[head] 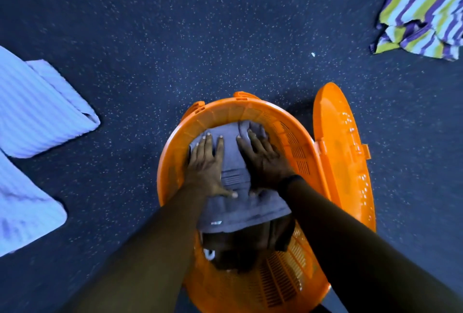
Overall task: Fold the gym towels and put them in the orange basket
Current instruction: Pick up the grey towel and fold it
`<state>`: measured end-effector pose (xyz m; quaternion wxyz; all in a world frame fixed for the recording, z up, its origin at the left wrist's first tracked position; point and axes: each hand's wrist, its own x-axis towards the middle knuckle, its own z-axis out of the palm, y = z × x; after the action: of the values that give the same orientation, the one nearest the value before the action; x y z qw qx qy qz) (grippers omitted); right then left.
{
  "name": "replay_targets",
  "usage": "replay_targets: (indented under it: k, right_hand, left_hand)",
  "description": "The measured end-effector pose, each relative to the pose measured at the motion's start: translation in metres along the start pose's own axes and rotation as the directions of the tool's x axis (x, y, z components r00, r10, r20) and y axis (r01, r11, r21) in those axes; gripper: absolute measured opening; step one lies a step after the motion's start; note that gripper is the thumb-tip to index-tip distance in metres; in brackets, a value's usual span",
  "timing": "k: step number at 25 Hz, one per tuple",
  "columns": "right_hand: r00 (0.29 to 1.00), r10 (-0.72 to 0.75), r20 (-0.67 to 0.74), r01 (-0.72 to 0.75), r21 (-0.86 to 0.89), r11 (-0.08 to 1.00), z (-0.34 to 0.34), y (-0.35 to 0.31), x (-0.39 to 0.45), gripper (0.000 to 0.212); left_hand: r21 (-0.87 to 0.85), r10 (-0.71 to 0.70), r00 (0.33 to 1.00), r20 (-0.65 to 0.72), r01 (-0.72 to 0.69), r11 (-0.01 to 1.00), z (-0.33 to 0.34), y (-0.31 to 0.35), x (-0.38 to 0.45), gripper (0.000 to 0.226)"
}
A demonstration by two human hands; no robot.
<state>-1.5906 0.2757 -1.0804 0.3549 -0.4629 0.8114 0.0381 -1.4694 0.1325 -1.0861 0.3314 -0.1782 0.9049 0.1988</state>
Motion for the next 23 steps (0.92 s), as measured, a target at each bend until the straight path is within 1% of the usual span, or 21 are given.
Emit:
replay_targets:
  k: [2,4,5,7,10,13,16,18,20,23]
  right_hand:
    - [1.0,-0.013,0.025,0.01,0.095,0.995,-0.038,-0.009,-0.023,0.121]
    - [0.999,-0.031,-0.036,0.037,0.169,0.985,-0.085,-0.018,-0.052,0.111]
    - [0.998,-0.024,-0.057,0.035,0.197,0.98,-0.114,-0.023,-0.071,0.108]
    - [0.994,0.027,-0.105,0.0,0.251,0.968,-0.185,-0.035,-0.107,0.101]
    - [0.98,0.076,-0.184,-0.021,0.286,0.958,-0.308,-0.058,-0.157,0.087]
    - [0.969,0.118,-0.216,-0.036,0.349,0.937,-0.439,-0.084,-0.205,0.075]
    - [0.95,0.103,-0.294,0.017,0.379,0.925,-0.567,-0.114,-0.268,0.072]
    - [0.929,0.074,-0.364,0.069,0.365,0.929,-0.634,-0.135,-0.304,0.069]
    - [0.913,0.019,-0.407,0.126,0.327,0.936,-0.692,-0.16,-0.343,0.07]
    - [0.877,-0.031,-0.479,0.186,0.281,0.942,-0.76,-0.197,-0.391,0.073]
  left_hand:
    - [-0.101,0.013,1.0,0.005,-0.013,0.995,-0.033,0.005,-0.029,0.132]
    - [-0.202,-0.007,1.0,-0.022,0.002,0.979,-0.075,0.009,-0.063,0.12]
    - [-0.23,-0.012,0.999,-0.046,0.001,0.973,-0.103,0.012,-0.084,0.118]
    - [-0.24,-0.028,0.992,-0.122,-0.002,0.971,-0.172,0.019,-0.129,0.117]
    - [-0.252,-0.087,0.98,-0.177,0.04,0.967,-0.288,0.033,-0.199,0.108]
    - [-0.294,-0.13,0.956,-0.262,0.049,0.954,-0.396,0.051,-0.263,0.099]
    - [-0.421,-0.2,0.912,-0.358,0.034,0.907,-0.501,0.074,-0.344,0.092]
    - [-0.511,-0.266,0.865,-0.426,0.012,0.86,-0.555,0.083,-0.392,0.09]
    - [-0.562,-0.316,0.814,-0.487,-0.015,0.827,-0.6,0.093,-0.446,0.09]
    - [-0.609,-0.369,0.749,-0.55,-0.058,0.791,-0.653,0.098,-0.519,0.087]
